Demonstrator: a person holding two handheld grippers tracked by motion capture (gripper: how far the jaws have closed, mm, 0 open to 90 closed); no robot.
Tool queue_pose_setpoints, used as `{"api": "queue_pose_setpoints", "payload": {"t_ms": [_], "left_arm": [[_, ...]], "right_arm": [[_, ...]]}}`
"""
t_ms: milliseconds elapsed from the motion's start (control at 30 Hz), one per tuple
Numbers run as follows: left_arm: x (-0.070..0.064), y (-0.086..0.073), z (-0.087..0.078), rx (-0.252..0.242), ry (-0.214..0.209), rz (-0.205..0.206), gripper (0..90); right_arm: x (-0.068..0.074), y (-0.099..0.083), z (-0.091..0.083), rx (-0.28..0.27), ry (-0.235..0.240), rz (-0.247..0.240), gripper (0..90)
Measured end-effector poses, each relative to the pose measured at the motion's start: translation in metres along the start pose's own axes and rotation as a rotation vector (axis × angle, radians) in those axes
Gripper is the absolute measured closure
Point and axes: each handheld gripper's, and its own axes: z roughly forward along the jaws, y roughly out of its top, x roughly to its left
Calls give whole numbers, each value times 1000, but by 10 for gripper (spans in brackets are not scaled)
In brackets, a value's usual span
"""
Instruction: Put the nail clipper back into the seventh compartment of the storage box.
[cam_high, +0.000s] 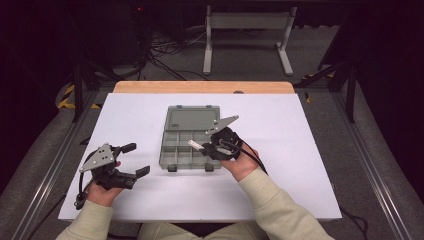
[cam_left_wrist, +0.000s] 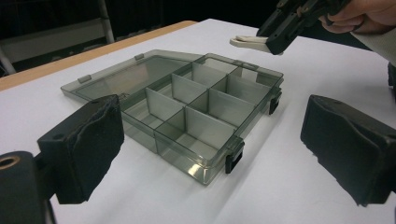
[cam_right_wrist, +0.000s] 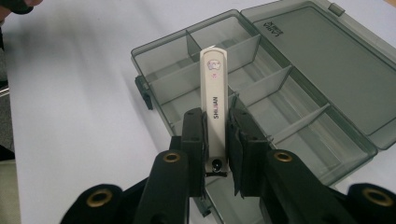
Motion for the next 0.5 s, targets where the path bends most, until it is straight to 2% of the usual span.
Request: {"api": "queue_pose_setpoints", "payload": {"t_ms": [500], "left_arm": [[0,0,0,2,1,-1,67]], "right_arm": [[-8,6,15,-4,-6,17,777]]}}
